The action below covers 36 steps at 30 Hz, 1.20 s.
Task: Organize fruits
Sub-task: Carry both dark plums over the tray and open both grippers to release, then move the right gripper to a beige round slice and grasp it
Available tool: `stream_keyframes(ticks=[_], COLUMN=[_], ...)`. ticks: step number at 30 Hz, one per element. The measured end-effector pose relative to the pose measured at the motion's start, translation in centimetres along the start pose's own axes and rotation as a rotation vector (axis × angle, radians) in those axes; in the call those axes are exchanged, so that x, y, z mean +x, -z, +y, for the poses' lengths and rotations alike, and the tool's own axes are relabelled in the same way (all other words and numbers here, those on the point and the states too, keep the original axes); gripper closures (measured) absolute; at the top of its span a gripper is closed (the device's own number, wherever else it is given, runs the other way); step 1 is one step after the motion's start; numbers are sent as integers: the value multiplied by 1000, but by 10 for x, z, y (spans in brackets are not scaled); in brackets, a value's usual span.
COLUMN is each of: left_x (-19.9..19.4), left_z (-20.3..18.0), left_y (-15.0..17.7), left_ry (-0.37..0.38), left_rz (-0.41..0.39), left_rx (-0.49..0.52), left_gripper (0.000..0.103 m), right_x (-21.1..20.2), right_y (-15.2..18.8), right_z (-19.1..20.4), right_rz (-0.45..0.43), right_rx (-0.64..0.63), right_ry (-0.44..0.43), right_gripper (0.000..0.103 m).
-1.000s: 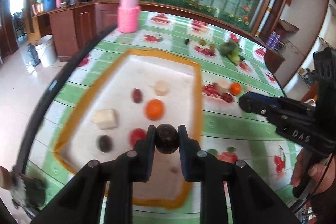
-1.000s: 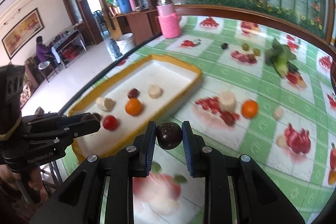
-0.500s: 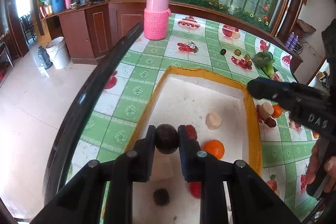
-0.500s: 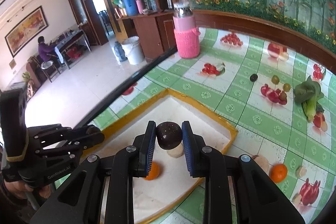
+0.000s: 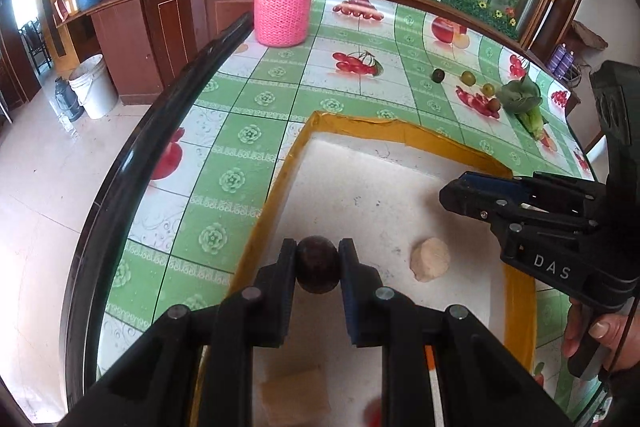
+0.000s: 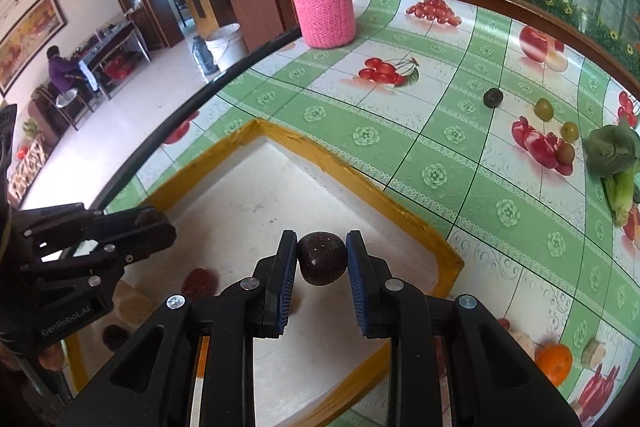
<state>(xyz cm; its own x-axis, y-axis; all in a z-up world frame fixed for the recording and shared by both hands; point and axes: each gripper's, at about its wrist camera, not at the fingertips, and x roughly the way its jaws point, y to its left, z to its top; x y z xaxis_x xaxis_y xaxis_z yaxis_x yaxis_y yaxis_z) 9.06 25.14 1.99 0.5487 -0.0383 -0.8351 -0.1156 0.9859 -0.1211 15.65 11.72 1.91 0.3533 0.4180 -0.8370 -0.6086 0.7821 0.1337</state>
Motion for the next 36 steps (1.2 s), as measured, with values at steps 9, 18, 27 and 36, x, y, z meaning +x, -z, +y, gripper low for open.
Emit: stream_keyframes(ticks=[9,18,27,36], left_x=[19,17,-16,-69], left_z=[1,-1,-3,2], left_y=[3,5,26,63], left_ry=[-20,-42,-82,-126], left_rz=[50,55,-4,-85], left_rx=[24,28,16,-78], left_gripper=[79,77,49,25], right_x=[14,10,-22,-73], right_y=[2,7,27,66], right_z=[-4,0,9,20], right_rz=[31,29,0,-61], right_rx=[-13,-36,-46,-24], right_ry=[16,45,51,18], right_gripper=[78,70,65,54])
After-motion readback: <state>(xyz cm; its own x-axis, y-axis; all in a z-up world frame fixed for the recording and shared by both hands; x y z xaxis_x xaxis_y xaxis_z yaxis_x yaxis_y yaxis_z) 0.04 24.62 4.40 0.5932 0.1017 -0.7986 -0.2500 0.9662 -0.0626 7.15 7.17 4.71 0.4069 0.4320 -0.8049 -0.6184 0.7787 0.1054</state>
